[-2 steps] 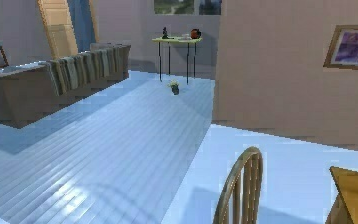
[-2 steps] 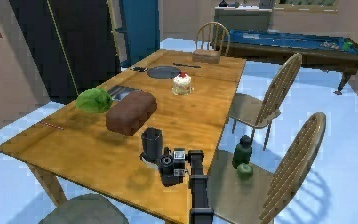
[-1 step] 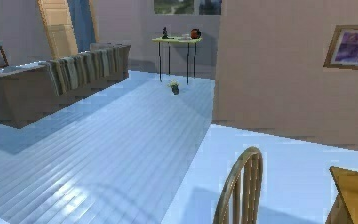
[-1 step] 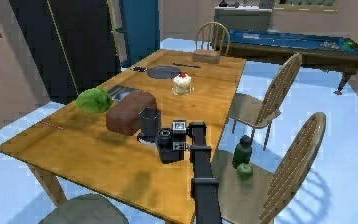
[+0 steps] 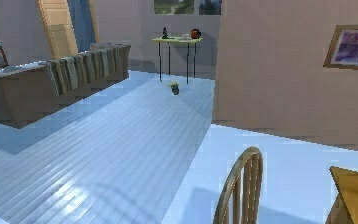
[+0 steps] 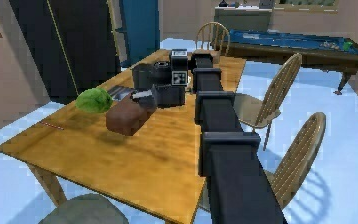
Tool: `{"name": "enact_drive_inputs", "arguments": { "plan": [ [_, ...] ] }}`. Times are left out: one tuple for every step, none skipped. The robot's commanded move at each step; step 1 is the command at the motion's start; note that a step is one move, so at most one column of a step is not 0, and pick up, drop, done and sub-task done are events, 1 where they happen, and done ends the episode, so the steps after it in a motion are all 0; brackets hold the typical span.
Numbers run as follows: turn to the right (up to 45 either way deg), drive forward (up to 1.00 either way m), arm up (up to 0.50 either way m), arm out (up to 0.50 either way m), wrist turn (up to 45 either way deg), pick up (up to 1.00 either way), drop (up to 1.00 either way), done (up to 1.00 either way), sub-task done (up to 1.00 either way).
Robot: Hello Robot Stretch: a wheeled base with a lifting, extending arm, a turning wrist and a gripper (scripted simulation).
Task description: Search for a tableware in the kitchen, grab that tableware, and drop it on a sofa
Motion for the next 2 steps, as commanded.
{"name": "enact_drive_inputs", "arguments": {
  "plan": [
    [0.0, 0.0, 0.0, 0.0, -45.0, 0.0, 0.0, 0.0, 0.0],
    [0.0, 0.0, 0.0, 0.0, -45.0, 0.0, 0.0, 0.0, 0.0]
  ]
}}
